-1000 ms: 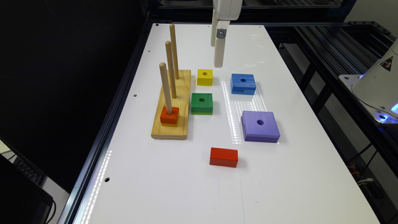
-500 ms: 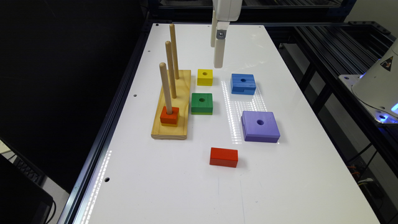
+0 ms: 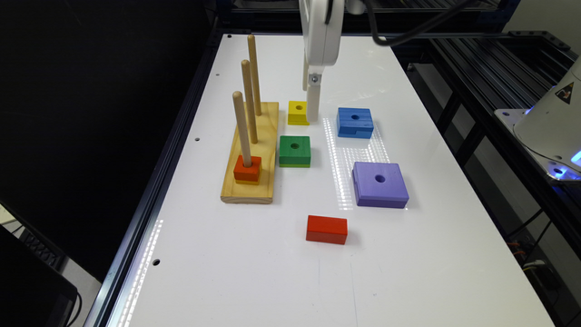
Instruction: Pick up green block.
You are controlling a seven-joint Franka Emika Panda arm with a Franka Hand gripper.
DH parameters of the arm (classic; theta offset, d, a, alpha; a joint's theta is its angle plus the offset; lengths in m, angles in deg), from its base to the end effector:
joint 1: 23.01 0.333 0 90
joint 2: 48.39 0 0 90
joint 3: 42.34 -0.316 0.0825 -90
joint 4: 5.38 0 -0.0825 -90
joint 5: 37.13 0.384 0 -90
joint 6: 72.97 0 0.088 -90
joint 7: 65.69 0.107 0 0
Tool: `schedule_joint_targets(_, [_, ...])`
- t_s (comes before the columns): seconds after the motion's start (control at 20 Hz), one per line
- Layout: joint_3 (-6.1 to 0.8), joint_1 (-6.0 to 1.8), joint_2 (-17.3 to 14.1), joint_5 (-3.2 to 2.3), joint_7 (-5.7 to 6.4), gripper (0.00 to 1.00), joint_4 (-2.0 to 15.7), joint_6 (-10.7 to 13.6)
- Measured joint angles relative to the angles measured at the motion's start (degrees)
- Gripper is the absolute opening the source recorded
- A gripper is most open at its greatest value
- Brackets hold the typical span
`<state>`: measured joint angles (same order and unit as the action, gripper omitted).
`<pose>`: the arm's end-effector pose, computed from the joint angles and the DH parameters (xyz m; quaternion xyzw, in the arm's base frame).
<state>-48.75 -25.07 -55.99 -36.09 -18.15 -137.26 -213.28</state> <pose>0.5238 0.0400 0.2917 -0.9269 0.3749 -0.0011 0.0152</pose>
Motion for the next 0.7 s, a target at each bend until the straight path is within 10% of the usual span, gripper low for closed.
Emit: schedule_joint_targets(0.7, [0.01,0.00,-2.9,-0.02,0.00,1.00,0.00,-2.4])
